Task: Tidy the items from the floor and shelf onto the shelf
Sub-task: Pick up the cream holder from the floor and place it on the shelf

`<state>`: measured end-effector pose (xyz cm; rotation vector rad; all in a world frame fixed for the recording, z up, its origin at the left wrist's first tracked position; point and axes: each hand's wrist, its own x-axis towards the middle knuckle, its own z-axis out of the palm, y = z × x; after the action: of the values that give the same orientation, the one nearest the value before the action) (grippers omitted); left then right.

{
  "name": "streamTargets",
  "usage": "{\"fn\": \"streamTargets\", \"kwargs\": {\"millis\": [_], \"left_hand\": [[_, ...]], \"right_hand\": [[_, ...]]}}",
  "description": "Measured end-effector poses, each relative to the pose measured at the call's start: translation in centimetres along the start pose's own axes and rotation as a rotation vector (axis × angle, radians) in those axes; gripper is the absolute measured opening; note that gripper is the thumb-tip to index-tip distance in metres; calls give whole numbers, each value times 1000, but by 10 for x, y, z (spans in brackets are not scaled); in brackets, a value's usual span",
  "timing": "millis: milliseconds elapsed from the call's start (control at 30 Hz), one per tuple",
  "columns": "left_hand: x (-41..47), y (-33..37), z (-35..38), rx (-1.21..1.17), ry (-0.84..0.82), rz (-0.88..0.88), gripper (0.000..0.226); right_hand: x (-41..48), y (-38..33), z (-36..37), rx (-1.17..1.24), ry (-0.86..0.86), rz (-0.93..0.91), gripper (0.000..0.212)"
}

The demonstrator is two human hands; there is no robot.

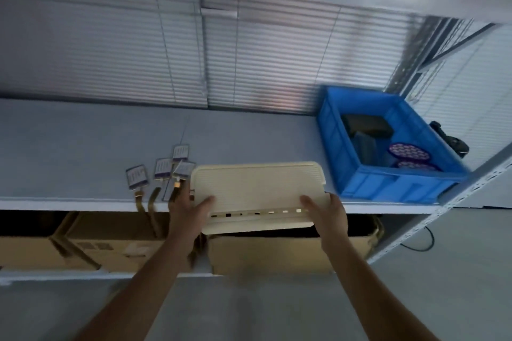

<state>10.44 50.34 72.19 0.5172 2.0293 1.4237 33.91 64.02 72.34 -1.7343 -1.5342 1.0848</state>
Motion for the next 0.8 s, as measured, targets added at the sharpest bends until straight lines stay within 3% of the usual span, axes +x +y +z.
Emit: {"fn": "streamTargets", "kwargs": {"millis": [133, 333, 433, 600, 700, 800], "left_hand": [[52, 13, 52, 82, -41, -61, 70], [115, 18, 92, 148, -81, -93, 71], [136, 21, 100, 121, -102, -51, 68], [155, 8, 103, 49, -109, -48, 83], [144, -7, 107, 6, -64, -82, 61], [136, -15, 112, 50, -49, 4, 52]], "right_hand": [[70, -12, -4, -53, -16, 49, 54], [147, 7, 19, 17, -49, 125, 74], [158, 3, 27, 20, -46, 110, 69], [167, -1, 35, 62, -27, 97, 63], [161, 6, 43, 117, -10, 147, 79], [149, 10, 54, 102, -36, 55, 97]]}}
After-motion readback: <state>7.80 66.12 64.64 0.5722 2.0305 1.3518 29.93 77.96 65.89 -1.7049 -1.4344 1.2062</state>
